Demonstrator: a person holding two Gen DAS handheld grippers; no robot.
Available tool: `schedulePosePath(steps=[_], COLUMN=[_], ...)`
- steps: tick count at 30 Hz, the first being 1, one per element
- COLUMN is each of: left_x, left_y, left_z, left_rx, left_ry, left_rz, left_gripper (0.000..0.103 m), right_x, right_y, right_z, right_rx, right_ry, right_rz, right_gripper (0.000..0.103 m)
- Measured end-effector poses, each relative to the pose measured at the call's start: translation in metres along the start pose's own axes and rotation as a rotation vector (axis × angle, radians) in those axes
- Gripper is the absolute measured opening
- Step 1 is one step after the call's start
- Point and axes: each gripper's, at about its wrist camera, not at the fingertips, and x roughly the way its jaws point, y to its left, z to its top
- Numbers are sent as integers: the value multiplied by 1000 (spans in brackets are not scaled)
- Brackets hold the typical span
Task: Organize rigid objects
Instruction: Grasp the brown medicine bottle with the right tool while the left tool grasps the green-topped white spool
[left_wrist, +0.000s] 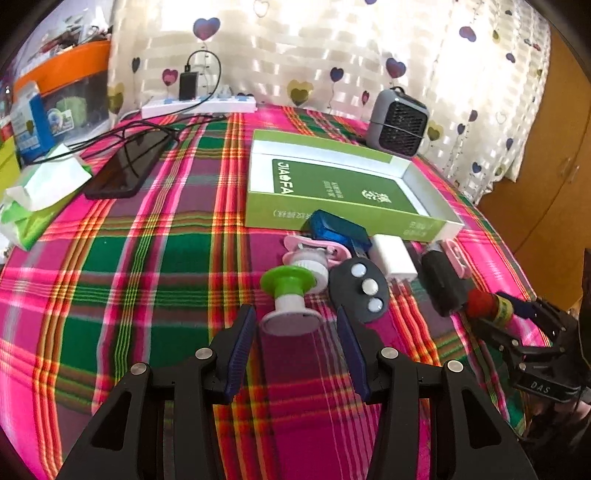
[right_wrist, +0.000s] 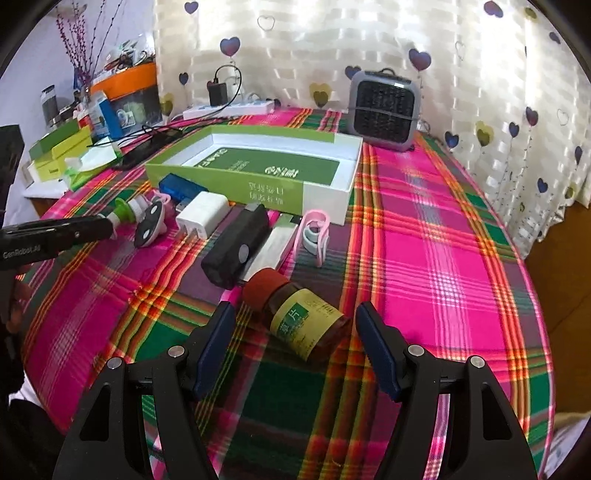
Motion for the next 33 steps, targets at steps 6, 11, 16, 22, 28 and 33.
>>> schedulePosePath(steps=[6, 11, 16, 22, 28, 33], left_x=[11, 11, 11, 10, 8, 1], left_y=[6, 9, 16, 15, 14, 14], left_z=[7, 9, 10, 8, 8, 7], left_rx=[-29, -47, -77, -72, -73, -69], left_ry=[30, 30, 29, 32, 25, 4], left_rz=[15, -1, -22, -40, -47, -45], left_gripper=[44, 44, 41, 33, 33, 33], right_x=[9, 10, 9, 7, 6, 4], right_y=[-4, -3, -4, -5, -5, -3], right_z=[2, 3, 3, 2, 1, 0], right_rx=[31, 14, 14, 24, 23, 29], right_ry=[34, 42, 40, 34, 29, 21], right_rz=[25, 23, 24, 29, 33, 48], right_gripper=[68, 67, 57, 49, 47, 45])
